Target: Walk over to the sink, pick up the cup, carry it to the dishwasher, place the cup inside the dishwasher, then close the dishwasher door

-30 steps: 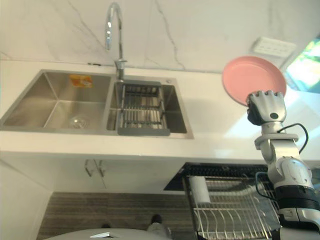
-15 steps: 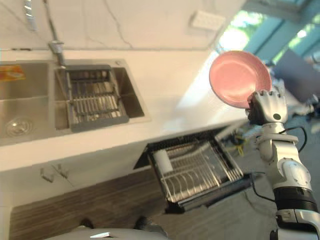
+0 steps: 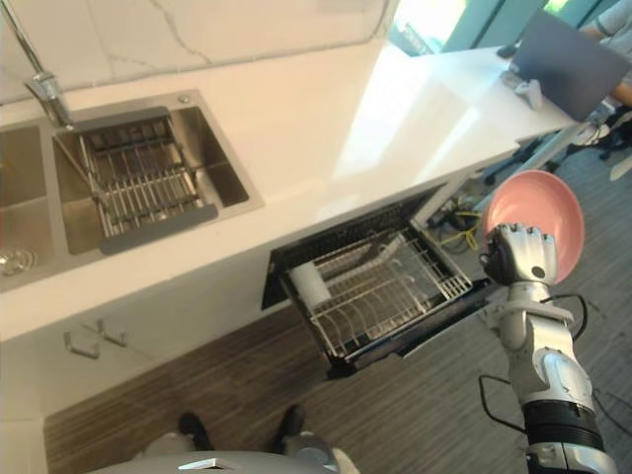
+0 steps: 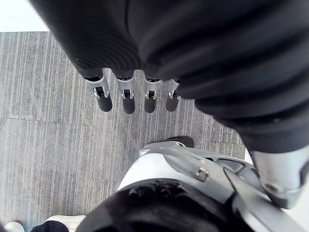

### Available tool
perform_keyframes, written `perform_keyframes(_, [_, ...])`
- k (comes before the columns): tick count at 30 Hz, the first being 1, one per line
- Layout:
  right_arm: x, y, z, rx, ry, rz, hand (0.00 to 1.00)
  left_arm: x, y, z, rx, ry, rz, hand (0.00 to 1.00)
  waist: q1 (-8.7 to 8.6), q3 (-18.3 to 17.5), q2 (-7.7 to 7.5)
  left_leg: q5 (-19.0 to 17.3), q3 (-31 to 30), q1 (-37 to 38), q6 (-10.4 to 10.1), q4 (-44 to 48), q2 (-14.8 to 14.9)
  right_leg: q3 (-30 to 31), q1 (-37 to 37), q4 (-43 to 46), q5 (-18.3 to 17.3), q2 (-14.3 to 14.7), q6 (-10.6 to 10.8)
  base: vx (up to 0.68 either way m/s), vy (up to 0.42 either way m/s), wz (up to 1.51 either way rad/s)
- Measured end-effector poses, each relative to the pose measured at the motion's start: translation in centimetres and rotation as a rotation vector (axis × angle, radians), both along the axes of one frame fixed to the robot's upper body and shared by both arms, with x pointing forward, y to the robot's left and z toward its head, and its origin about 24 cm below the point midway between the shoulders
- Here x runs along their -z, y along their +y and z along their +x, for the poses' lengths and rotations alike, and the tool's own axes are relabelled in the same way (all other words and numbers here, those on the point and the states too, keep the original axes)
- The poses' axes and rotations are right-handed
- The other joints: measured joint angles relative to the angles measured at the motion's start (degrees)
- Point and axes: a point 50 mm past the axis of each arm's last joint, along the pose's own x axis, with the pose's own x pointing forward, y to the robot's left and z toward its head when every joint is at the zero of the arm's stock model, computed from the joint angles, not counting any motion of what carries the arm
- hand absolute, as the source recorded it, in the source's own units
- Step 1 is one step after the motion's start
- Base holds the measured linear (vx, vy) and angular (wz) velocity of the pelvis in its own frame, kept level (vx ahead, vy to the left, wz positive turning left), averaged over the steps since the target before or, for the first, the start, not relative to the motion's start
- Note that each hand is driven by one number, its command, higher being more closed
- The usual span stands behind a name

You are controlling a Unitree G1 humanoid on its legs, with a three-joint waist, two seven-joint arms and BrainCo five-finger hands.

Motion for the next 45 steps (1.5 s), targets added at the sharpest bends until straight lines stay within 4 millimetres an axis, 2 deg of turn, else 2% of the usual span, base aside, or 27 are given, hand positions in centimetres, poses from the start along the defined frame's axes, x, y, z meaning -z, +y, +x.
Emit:
perform_keyframes(3, [0.1,0.2,-0.2,0.009,0.0,0.006,1.0,0.0,-0.2,0.1,0.001,-0.006,-0.003,0.0,-0.49,1.1,1.15,-1.1,-0.7,-0.6,0.5,1.9,0.0,-0.2,0.7,-0.5,0.7,-0.4,0.6,-0.01,0.117,0.09])
perform_keyframes(8, [1.8,0.6,-0.6,0.019,0.044,0.046,1.0,0.2,-0.9,0.1,-0.002,-0.01,-0.024,0.0,0.13,2.1,3.08,-2.0,-1.8,-1.2,0.9,3.4,-0.3,-0.4,1.3,-1.1,1.5,-0.6,1.0,0.0,0.085,0.02])
perform_keyframes(16, [2.7,0.8,-0.8,0.041,0.085,0.054,1.0,0.2,-1.3,0.2,0.005,-0.013,-0.039,0.0,0.1,2.8,3.99,-2.0,-2.8,-1.7,0.9,3.3,-0.6,-0.9,1.2,-1.1,1.6,-0.8,1.1,0.0,0.071,0.03])
perform_keyframes(23, [4.2,1.4,-0.9,0.051,0.151,0.058,1.0,0.3,-1.9,1.1,0.032,-0.038,-0.065,0.0,0.3,5.0,5.73,-1.7,-5.6,-4.0,1.4,3.3,-1.7,-3.1,0.4,-1.1,2.0,-1.5,1.2,0.0,0.088,0.17])
perform_keyframes(28, [3.1,2.1,0.7,0.035,0.115,0.06,1.0,0.2,-2.1,2.1,0.021,-0.071,-0.086,0.0,0.62,7.7,6.23,-1.1,-6.2,-6.4,2.1,3.3,-2.1,-3.2,-1.8,-1.1,2.8,-1.7,1.0,-0.02,0.085,0.05])
perform_keyframes(32, [3.0,3.2,1.8,0.004,0.142,0.064,1.0,0.1,-2.1,2.7,0.016,-0.091,-0.092,0.0,1.11,9.2,6.23,-0.9,-7.5,-8.2,2.4,3.2,-2.7,-3.2,-3.4,-1.1,3.4,-2.0,1.0,-0.02,0.109,0.03])
perform_keyframes(38, [2.1,3.9,3.1,0.007,0.119,0.072,1.0,-0.2,-1.6,4.8,-0.021,-0.134,-0.089,0.0,1.55,13.3,6.28,0.6,-9.0,-10.6,3.6,1.5,-4.3,-3.6,-6.2,-0.3,4.0,-3.0,0.9,-0.02,0.118,0.08])
perform_keyframes(45, [1.2,2.7,4.4,0.121,0.081,0.156,1.0,-0.3,-1.4,5.2,-0.085,-0.061,-0.053,0.0,2.05,16.1,6.64,2.6,-12.2,-13.1,4.4,-1.1,-6.6,-3.7,-10.2,2.0,4.0,-4.6,1.0,0.0,0.098,0.06])
